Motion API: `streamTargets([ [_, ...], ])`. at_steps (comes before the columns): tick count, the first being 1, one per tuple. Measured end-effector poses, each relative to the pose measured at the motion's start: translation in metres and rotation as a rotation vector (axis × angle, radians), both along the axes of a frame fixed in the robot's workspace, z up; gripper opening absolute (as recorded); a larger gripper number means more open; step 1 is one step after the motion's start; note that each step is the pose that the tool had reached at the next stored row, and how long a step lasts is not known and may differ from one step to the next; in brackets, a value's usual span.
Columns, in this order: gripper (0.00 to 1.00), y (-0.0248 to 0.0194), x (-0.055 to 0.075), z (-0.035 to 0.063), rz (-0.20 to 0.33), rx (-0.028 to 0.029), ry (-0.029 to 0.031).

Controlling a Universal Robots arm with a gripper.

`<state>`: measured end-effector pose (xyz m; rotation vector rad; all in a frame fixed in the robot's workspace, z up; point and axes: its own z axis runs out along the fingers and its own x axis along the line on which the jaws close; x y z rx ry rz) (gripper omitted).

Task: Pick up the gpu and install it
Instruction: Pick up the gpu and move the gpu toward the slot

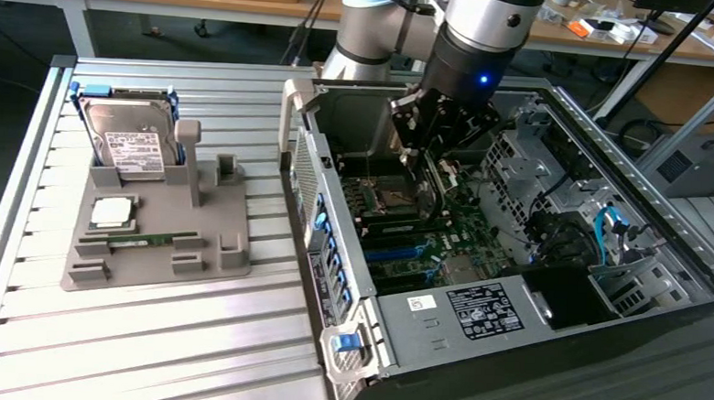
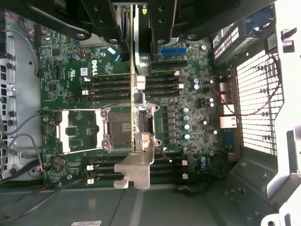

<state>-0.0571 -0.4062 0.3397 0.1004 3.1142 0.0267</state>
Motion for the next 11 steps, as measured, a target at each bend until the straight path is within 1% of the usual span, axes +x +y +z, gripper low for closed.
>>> streamTargets([
  [11, 0.27, 0.0, 0.0094, -0.0053, 0.002, -0.0011, 0.0],
])
